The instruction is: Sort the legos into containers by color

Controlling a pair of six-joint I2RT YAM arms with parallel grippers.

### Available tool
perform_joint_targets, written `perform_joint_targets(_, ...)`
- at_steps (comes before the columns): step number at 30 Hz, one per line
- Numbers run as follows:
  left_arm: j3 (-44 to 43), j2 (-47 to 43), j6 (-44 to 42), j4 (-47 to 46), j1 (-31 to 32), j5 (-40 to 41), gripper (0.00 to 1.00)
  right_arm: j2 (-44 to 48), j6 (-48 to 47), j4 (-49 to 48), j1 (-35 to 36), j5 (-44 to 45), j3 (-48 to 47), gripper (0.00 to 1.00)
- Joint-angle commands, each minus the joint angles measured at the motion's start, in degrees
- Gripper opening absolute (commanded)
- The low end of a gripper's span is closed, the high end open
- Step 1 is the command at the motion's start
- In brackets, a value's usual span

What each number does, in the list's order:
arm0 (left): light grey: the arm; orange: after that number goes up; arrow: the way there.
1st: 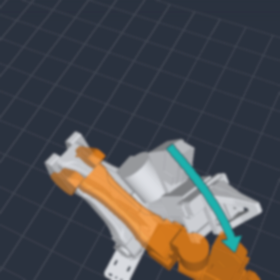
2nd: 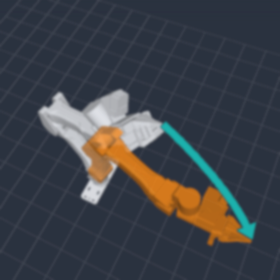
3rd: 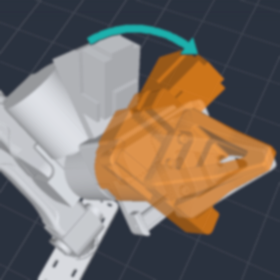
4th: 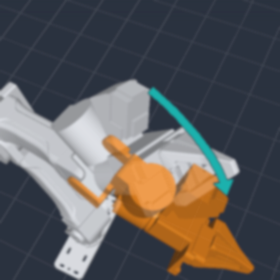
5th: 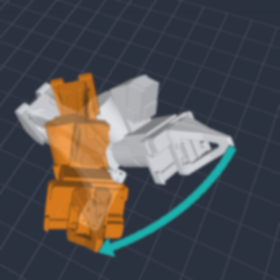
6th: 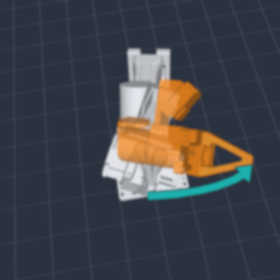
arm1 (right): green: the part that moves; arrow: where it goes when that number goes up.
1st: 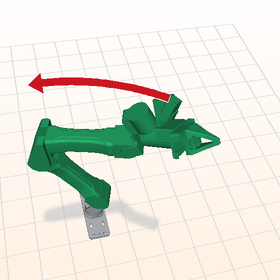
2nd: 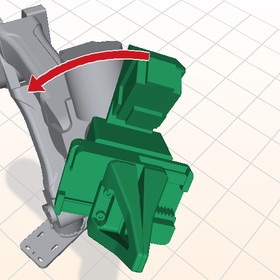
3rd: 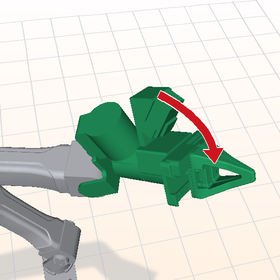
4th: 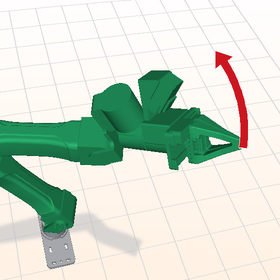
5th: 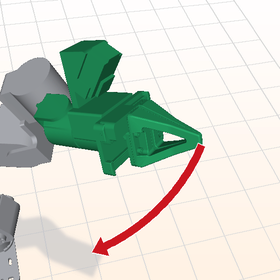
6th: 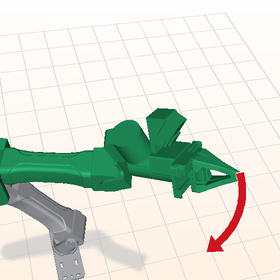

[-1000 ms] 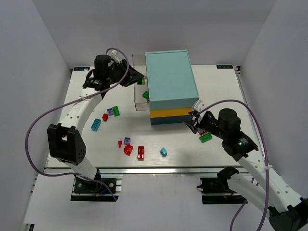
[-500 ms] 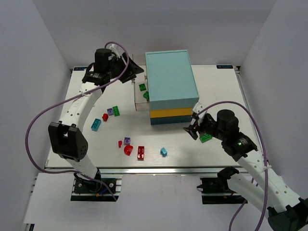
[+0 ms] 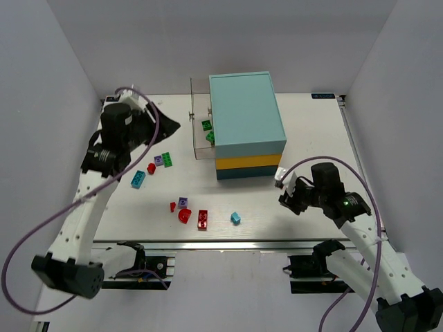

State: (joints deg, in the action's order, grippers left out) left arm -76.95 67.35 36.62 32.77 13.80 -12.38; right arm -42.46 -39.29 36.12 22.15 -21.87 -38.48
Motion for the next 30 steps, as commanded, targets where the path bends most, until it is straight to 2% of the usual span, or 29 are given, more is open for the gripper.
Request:
perform_joint_targets(1, 7.9, -5.1, -1.5, 4.5, -0.1, 3.7, 0.64, -3.1, -17.6, 10.7, -1.8, -2.6, -0.2, 0.54)
perform_joint_targets(2, 9.9, -6.4, -0.8, 4.6, -0.1, 3.7, 0.65, -4.1, -17.7, 11.8, -1.8, -2.8, -0.2, 0.53)
perform_joint_targets(5, 15.1, -11.4, 0.4, 5.6, -0.1, 5.1, 0.7, -8.1, -28.1, 15.7, -3.2, -3.0, -0.3, 0.54)
perform_joint_targets(6, 16.7, -12.3, 0.7, 5.8, -0.1, 6.4, 0.72, -9.4, -35.1, 18.1, -3.5, -2.5, -0.1, 0.55)
perform_joint_targets(9, 18.1, -15.4, 0.8, 7.6, -0.1, 8.0, 0.75, -13.6, -46.4, 21.0, -5.2, 0.7, 0.0, 0.56)
perform_joint_targets(12, 19.7, -17.1, 0.6, 9.2, -0.1, 9.6, 0.77, -17.9, -53.8, 21.3, -7.5, 3.1, -1.9, 0.58)
perform_joint_targets(19, 24.8, -21.6, 1.2, 10.3, -0.1, 11.4, 0.79, -27.5, -63.6, 17.1, -13.6, 6.3, -5.7, 0.59)
perform_joint_targets(22, 26.1, -23.1, 1.4, 10.3, -0.1, 11.5, 0.8, -30.0, -65.6, 14.8, -15.3, 6.1, -7.4, 0.59)
perform_joint_targets(27, 28.5, -24.5, 1.8, 10.4, -0.1, 11.6, 0.8, -34.5, -67.8, 16.4, -15.9, 4.9, -10.7, 0.59)
perform_joint_targets(30, 29.4, -24.6, 2.0, 9.8, -0.1, 11.4, 0.8, -36.8, -67.3, 12.1, -15.7, 4.6, -10.4, 0.59)
